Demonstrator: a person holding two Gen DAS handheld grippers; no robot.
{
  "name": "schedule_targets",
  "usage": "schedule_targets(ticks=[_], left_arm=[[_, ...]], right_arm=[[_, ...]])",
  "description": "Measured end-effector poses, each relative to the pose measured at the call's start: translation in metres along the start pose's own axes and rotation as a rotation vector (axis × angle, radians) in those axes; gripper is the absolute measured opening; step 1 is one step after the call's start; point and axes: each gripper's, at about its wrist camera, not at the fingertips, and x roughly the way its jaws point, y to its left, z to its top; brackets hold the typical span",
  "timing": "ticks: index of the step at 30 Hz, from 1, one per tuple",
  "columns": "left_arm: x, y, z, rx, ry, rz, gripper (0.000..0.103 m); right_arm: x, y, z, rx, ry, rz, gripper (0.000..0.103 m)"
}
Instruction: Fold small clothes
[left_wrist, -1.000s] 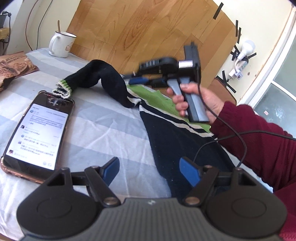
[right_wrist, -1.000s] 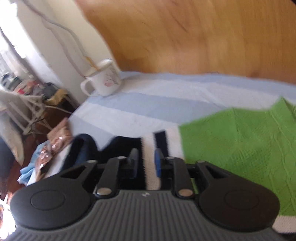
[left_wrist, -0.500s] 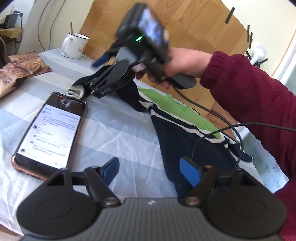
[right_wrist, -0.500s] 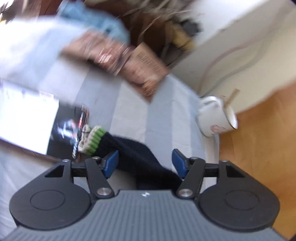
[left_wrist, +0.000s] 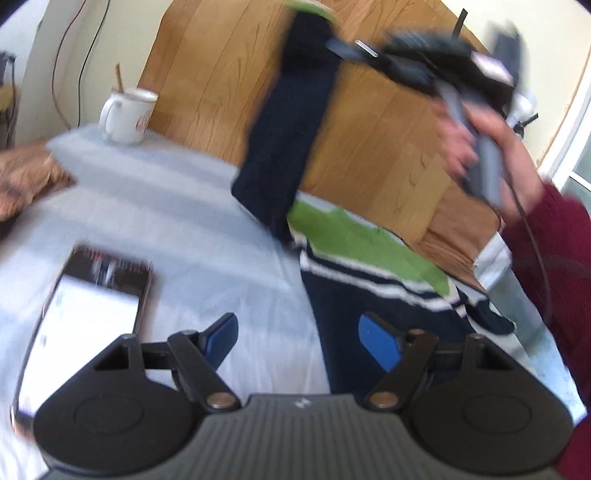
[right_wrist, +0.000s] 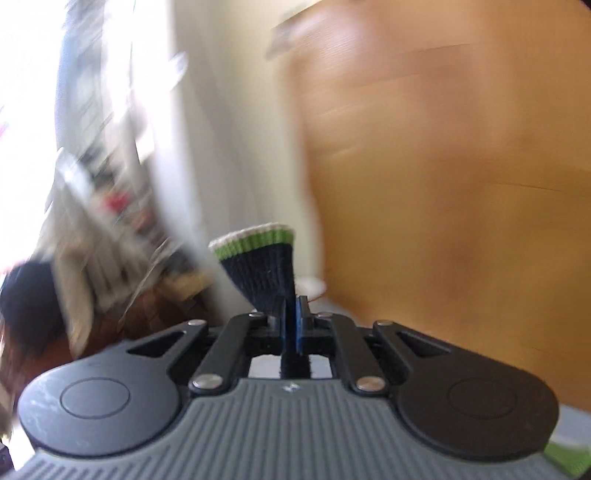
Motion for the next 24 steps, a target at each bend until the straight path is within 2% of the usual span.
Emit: schedule_targets(ticks=[4, 7, 8, 10, 11, 14, 16, 18, 19, 20, 21, 22, 23, 24], left_arm=[[0.023, -0.001, 0.032, -0.022, -0.023, 0.006, 0.078], [0.057, -0.002, 0.059, -0.041, -0.014, 0.028, 0.078], [0.072, -0.002, 0.068, -0.042, -0.005, 0.036, 0.079], [0.110, -0.007, 0.085, -0.030, 0.030, 0.060, 0.081], [0.131, -0.009, 0.092, -0.027, 0.057, 0.066, 0.081], [0.190, -0.016, 0.099, -0.039, 0.162, 0.069, 0.081], [0.216, -0.021, 0.101, -0.047, 0.190, 0.081, 0.081], [0.230, -0.028, 0.100, -0.049, 0.193, 0.080, 0.077], [0.235, -0.031, 0.099, -0.048, 0.192, 0.083, 0.067], [0.240, -0.035, 0.098, -0.041, 0.192, 0.091, 0.046], [0.244, -0.040, 0.097, -0.029, 0.193, 0.108, 0.038], [0.245, -0.044, 0.096, -0.014, 0.189, 0.121, 0.024], [0.246, -0.049, 0.098, 0.002, 0.176, 0.138, 0.017], [0.246, -0.054, 0.100, 0.020, 0.157, 0.159, 0.016]], right_arm=[[-0.076, -0.068, -0.030, 0.120, -0.096, -0.140, 0.008], [-0.118, -0.113, -0.078, 0.209, -0.101, -0.279, 0.009], [-0.129, -0.129, -0.097, 0.246, -0.086, -0.344, 0.013], [-0.142, -0.158, -0.133, 0.332, -0.021, -0.443, 0.033], [-0.148, -0.172, -0.147, 0.394, 0.004, -0.476, 0.050], [-0.172, -0.206, -0.173, 0.572, -0.001, -0.493, 0.051], [-0.177, -0.218, -0.174, 0.607, -0.018, -0.492, 0.051], [-0.180, -0.226, -0.174, 0.612, -0.016, -0.507, 0.057], [-0.177, -0.231, -0.173, 0.613, -0.007, -0.512, 0.057], [-0.170, -0.230, -0.177, 0.615, 0.005, -0.511, 0.057], [-0.158, -0.233, -0.179, 0.615, 0.025, -0.497, 0.058], [-0.151, -0.235, -0.182, 0.616, 0.046, -0.486, 0.058], [-0.139, -0.238, -0.182, 0.606, 0.079, -0.466, 0.054], [-0.133, -0.230, -0.192, 0.591, 0.103, -0.455, 0.023]])
